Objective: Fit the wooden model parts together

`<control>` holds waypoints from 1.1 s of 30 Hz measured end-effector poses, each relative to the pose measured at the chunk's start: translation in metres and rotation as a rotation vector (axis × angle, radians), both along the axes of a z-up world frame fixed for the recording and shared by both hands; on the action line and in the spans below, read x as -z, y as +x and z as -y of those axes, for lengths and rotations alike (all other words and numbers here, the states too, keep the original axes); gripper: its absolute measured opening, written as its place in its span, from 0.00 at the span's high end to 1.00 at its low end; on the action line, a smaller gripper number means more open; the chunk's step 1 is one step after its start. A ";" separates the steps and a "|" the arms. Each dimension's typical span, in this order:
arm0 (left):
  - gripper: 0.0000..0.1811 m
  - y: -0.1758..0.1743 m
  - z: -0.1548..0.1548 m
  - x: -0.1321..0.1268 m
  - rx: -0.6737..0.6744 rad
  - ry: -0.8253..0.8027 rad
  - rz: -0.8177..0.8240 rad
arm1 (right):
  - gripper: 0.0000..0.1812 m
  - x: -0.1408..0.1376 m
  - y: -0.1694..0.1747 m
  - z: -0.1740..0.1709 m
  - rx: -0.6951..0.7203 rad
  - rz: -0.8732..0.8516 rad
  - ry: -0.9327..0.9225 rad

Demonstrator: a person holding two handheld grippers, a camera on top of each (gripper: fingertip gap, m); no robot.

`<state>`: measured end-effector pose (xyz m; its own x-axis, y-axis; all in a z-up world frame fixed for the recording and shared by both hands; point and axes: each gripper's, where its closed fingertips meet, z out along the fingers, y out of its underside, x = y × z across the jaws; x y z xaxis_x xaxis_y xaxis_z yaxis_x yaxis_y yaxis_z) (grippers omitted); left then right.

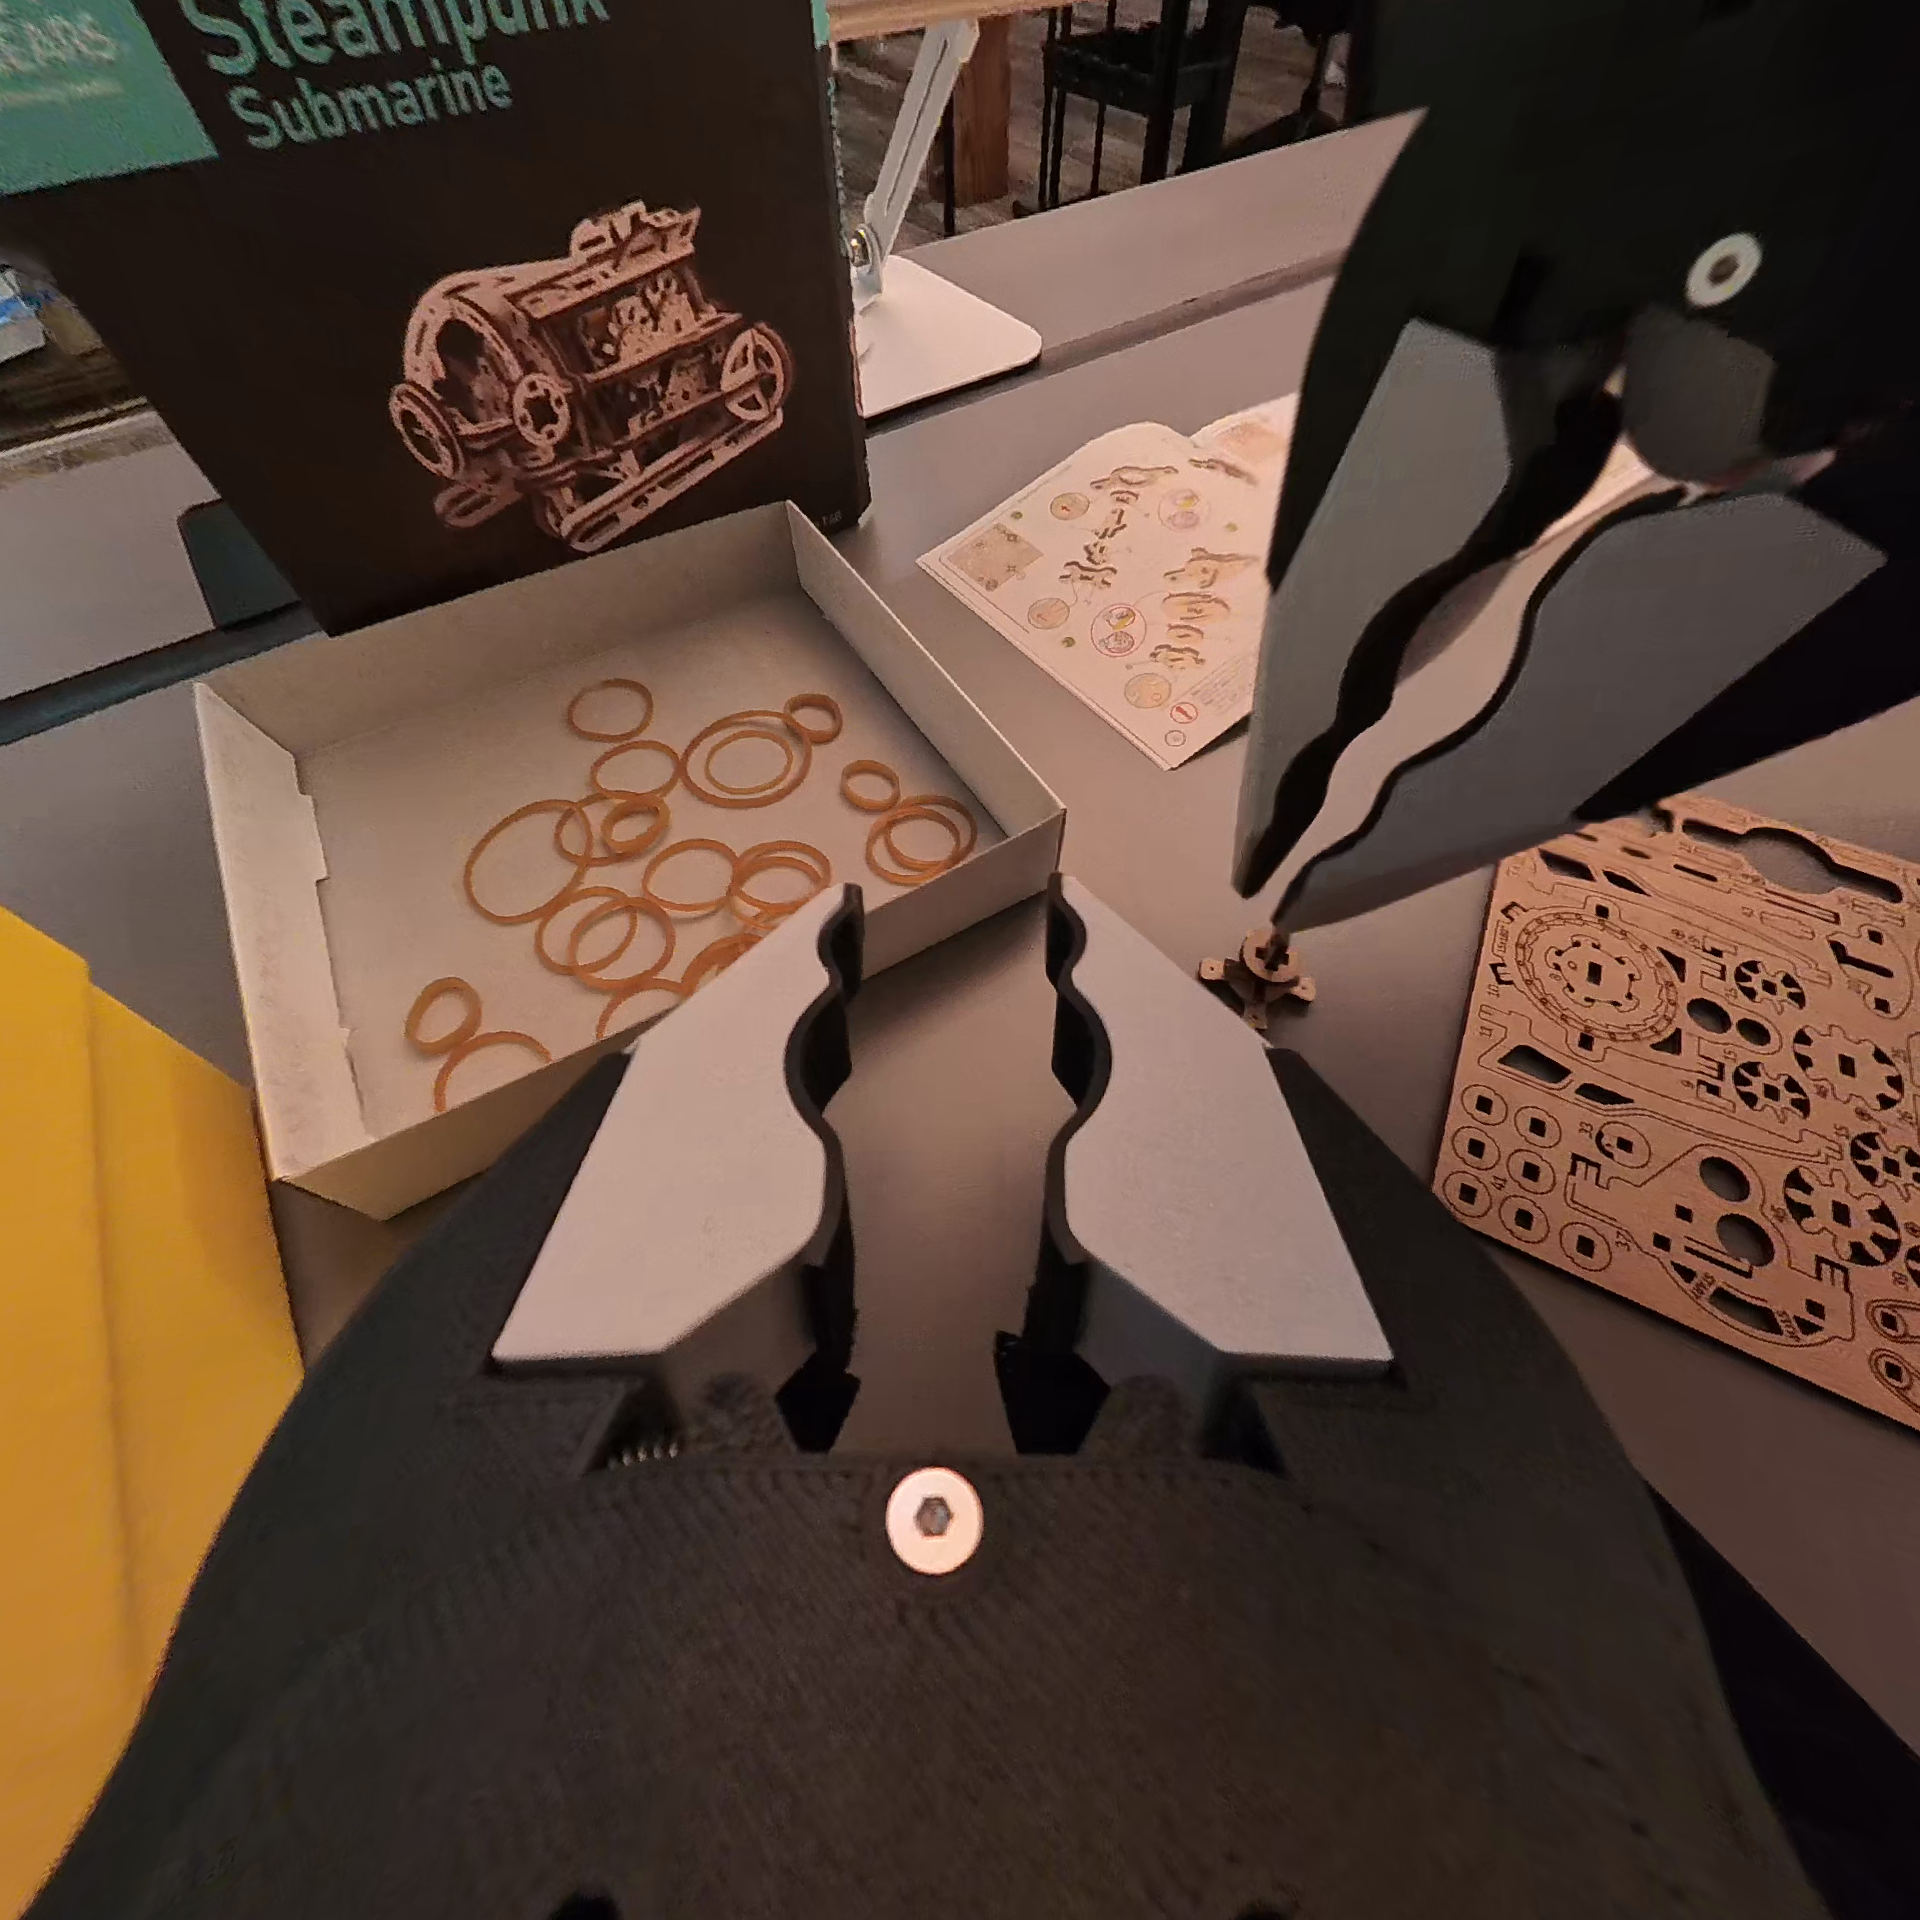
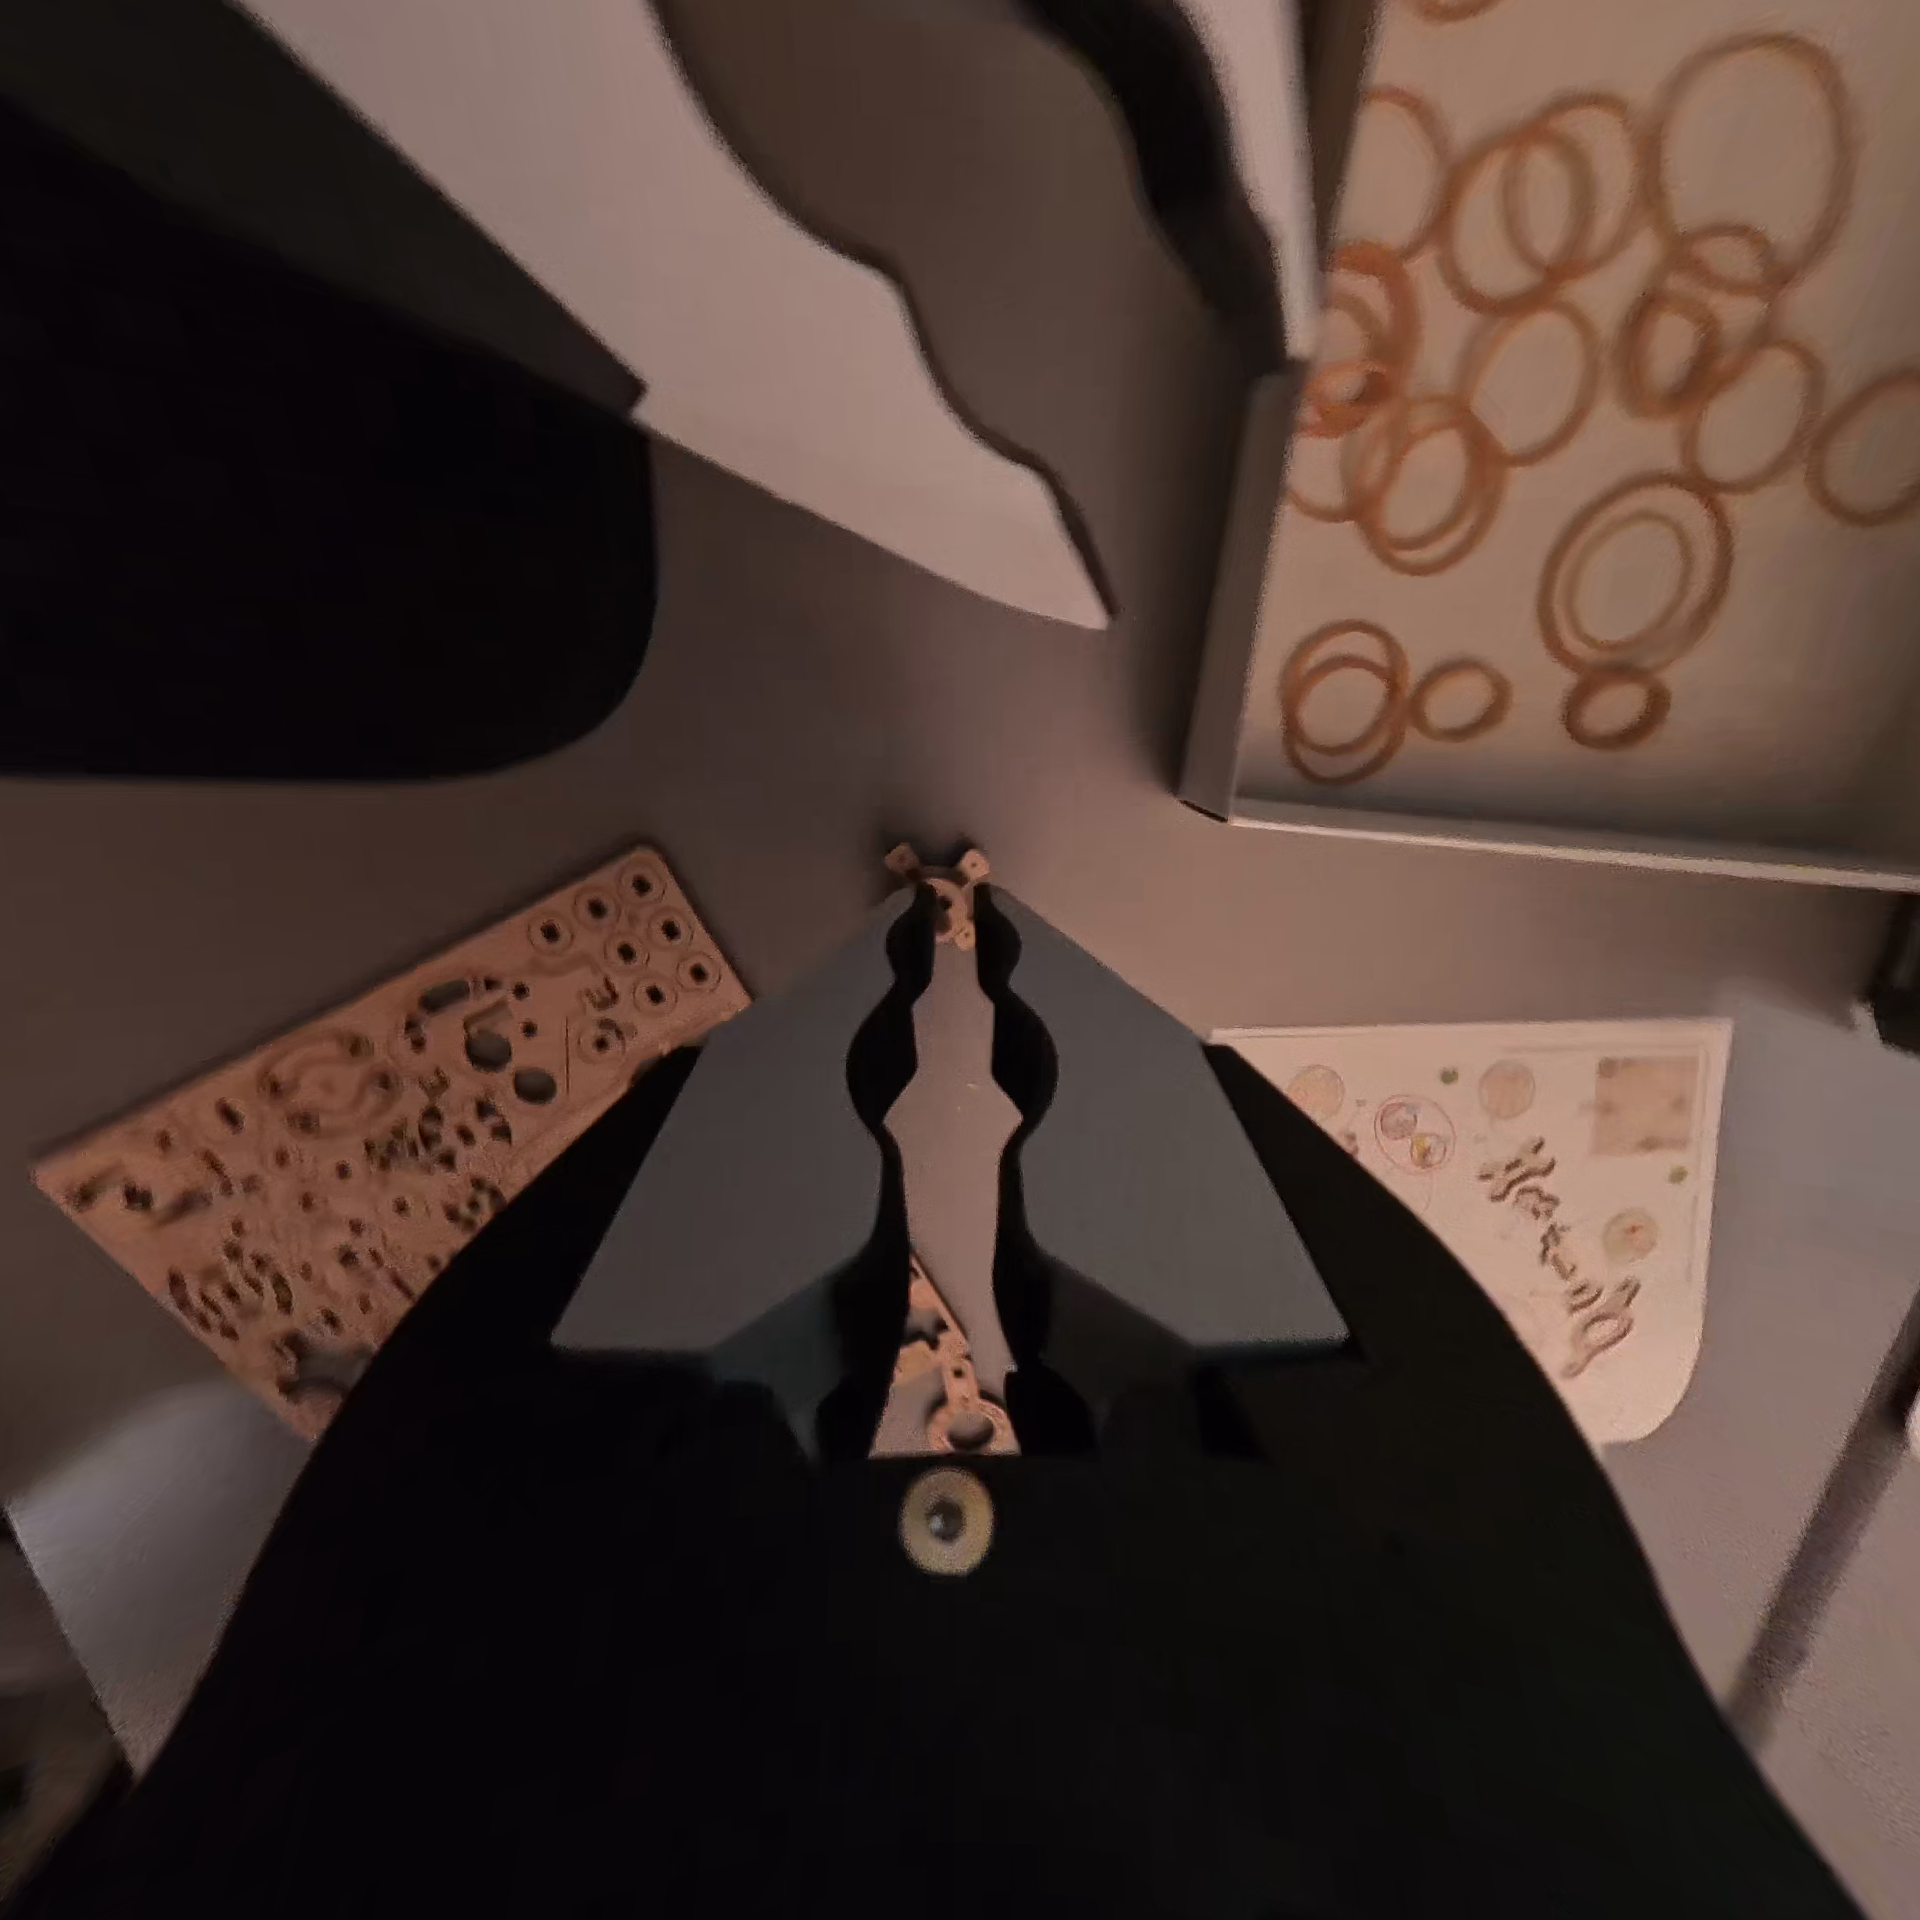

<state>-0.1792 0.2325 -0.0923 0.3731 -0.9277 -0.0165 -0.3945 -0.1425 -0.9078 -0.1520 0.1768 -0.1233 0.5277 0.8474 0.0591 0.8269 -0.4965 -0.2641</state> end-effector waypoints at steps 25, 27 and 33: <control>0.82 0.000 0.003 0.003 0.008 -0.001 -0.021 | 0.97 0.006 0.014 -0.002 0.186 0.048 -0.013; 0.82 0.000 0.002 0.003 0.007 -0.001 -0.019 | 0.94 0.007 0.011 0.000 0.224 0.000 -0.043; 0.82 0.000 0.002 0.003 0.006 -0.002 -0.017 | 0.88 0.018 0.015 0.000 0.233 0.030 -0.044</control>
